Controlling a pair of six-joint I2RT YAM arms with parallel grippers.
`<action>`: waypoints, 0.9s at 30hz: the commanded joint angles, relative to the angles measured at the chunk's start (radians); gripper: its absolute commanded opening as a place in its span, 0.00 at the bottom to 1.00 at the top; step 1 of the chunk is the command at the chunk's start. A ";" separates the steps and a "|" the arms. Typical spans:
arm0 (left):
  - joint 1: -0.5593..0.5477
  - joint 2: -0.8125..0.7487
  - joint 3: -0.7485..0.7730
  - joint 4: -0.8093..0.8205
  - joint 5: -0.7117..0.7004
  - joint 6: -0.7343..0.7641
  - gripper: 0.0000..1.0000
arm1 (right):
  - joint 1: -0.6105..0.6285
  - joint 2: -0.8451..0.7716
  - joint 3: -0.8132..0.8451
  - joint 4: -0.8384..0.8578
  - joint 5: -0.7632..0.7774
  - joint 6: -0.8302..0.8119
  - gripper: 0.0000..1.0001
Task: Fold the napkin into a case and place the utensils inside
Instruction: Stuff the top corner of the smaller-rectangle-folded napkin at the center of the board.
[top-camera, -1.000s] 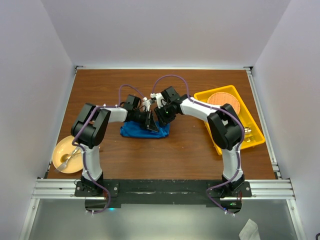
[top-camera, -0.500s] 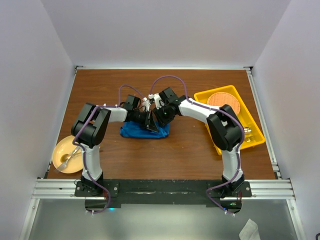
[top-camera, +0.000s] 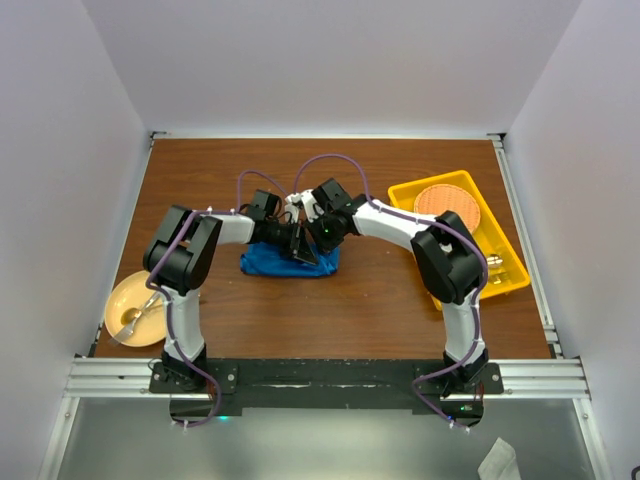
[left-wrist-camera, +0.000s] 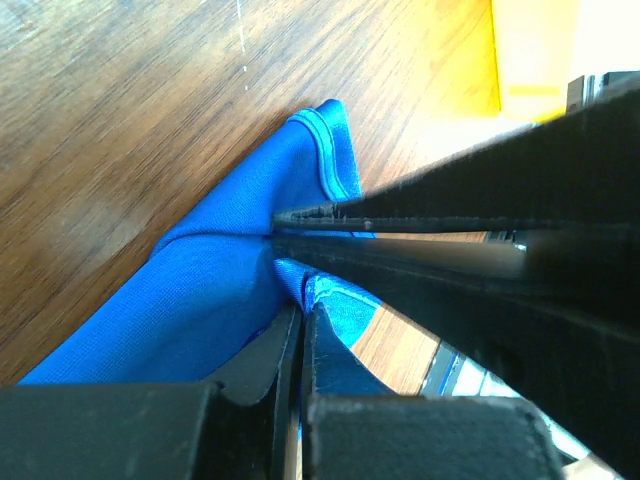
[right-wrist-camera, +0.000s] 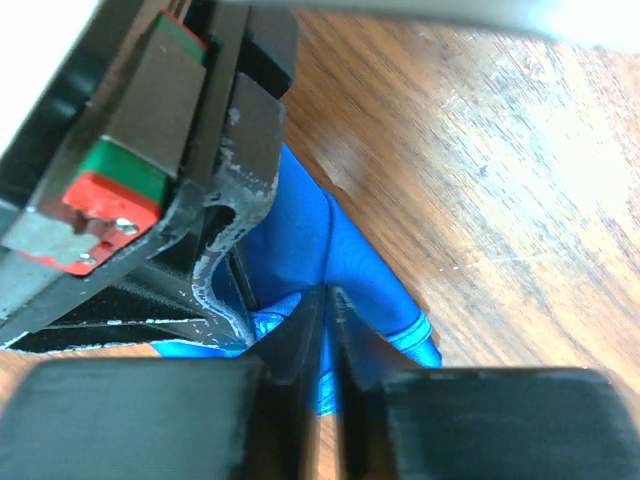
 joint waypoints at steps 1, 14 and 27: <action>0.010 0.041 -0.006 -0.049 -0.087 0.014 0.00 | 0.007 -0.056 0.018 -0.003 0.029 -0.025 0.00; 0.013 0.039 -0.008 -0.050 -0.092 0.022 0.00 | 0.004 -0.127 0.044 -0.046 0.037 -0.042 0.00; 0.015 0.045 0.001 -0.053 -0.091 0.023 0.00 | 0.011 -0.081 0.043 -0.011 0.061 -0.033 0.32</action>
